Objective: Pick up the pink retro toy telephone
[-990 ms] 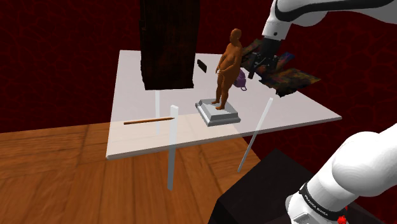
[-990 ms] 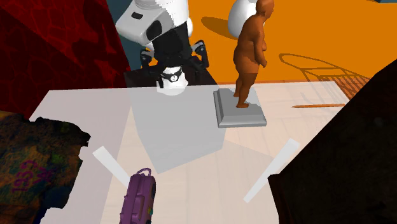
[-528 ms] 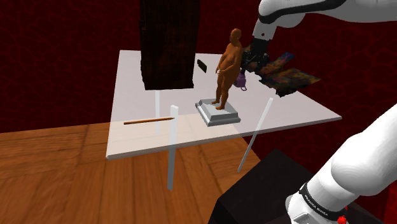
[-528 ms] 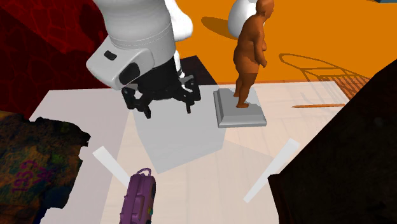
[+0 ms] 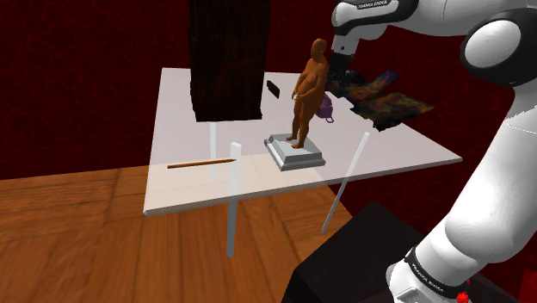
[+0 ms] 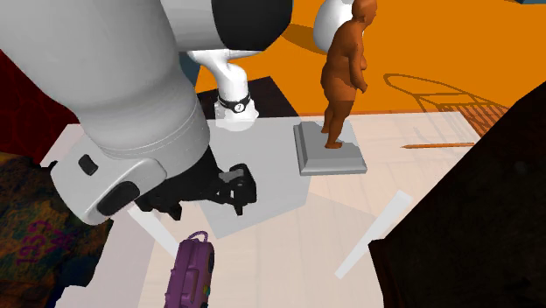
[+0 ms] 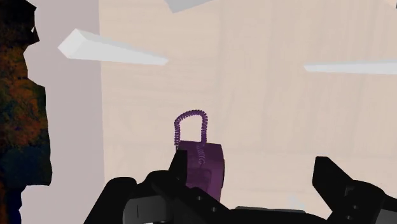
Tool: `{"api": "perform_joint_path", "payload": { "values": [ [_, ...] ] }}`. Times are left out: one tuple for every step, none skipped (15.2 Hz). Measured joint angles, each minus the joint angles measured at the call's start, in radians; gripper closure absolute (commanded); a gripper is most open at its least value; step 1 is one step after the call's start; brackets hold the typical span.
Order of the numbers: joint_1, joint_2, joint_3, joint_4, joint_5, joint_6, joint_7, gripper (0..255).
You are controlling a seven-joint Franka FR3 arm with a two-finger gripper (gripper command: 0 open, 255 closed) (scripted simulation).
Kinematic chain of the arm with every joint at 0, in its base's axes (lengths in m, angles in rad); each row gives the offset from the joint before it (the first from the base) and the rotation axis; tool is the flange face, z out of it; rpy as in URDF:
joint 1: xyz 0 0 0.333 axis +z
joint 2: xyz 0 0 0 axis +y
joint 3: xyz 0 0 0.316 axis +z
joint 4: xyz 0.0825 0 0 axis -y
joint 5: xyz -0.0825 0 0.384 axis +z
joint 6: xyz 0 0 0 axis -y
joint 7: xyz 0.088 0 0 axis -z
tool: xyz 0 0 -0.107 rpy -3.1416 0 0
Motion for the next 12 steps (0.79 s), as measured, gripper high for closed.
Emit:
{"api": "perform_joint_path", "payload": {
  "values": [
    [-0.011, 0.046, -0.005, 0.059, 0.01, -0.014, -0.008, 0],
    [-0.02, 0.091, -0.007, 0.116, 0.019, -0.027, -0.011, 0],
    [-0.032, 0.141, -0.01, 0.172, 0.03, -0.034, -0.017, 0],
    [-0.043, 0.186, -0.011, 0.221, 0.039, -0.04, -0.02, 0],
    [-0.057, 0.23, -0.014, 0.282, 0.048, -0.058, -0.026, 0],
    [-0.071, 0.276, -0.015, 0.349, 0.057, -0.079, -0.028, 0],
    [-0.084, 0.313, -0.015, 0.402, 0.064, -0.094, -0.031, 0],
    [-0.09, 0.332, -0.015, 0.421, 0.068, -0.095, -0.034, 0],
    [-0.093, 0.34, -0.015, 0.424, 0.069, -0.09, -0.036, 0],
    [-0.093, 0.344, -0.015, 0.416, 0.07, -0.079, -0.037, 0],
    [-0.091, 0.343, -0.015, 0.401, 0.07, -0.065, -0.037, 0],
    [-0.09, 0.342, -0.015, 0.386, 0.07, -0.051, -0.038, 0]
  ]
}}
